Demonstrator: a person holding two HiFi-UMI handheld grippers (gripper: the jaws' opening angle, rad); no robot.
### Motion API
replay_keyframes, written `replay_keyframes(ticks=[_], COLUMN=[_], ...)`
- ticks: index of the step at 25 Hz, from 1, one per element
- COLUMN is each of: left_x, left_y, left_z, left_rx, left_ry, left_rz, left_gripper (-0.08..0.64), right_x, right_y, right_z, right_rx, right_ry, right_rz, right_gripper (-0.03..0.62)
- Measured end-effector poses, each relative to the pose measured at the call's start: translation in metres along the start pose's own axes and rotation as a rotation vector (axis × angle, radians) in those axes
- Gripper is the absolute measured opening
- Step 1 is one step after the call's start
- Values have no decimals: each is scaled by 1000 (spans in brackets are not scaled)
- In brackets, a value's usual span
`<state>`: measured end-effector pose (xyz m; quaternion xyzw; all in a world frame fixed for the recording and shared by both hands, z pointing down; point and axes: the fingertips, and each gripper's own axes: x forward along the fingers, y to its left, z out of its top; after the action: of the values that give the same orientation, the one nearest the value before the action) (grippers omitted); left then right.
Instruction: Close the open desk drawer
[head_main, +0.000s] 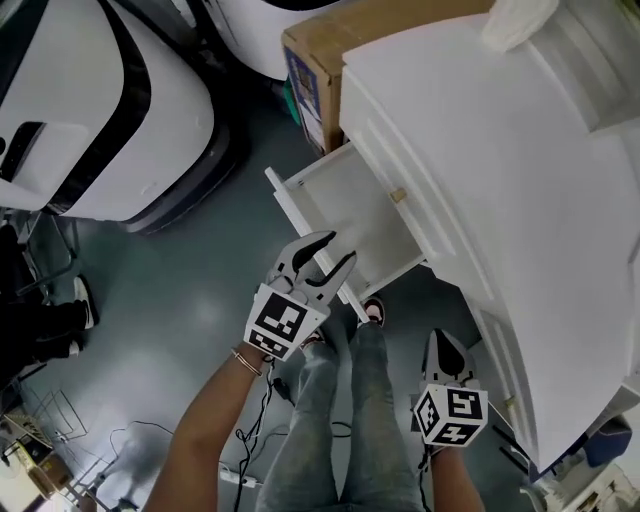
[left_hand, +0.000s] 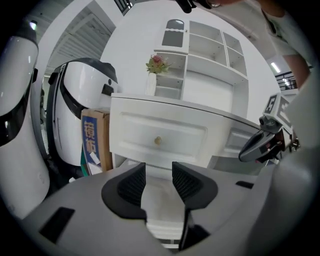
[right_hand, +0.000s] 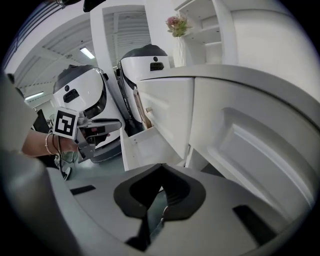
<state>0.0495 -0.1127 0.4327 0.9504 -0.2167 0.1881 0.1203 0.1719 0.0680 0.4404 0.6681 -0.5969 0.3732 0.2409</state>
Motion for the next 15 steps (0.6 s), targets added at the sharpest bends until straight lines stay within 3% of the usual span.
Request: replay_keyframes(ticks=[7, 15], left_x=[-39, -37], left_y=[20, 26], left_z=[-57, -116], left_rx=[-10, 14], left_ry=[27, 58], left_rz=[4, -54], left_gripper=[167, 167], right_x=[29, 69], right_y=[17, 34], right_z=[-11, -27], right_rx=[-56, -92], right_ry=[40, 85], right_rz=[-23, -35], right_gripper=[6, 6])
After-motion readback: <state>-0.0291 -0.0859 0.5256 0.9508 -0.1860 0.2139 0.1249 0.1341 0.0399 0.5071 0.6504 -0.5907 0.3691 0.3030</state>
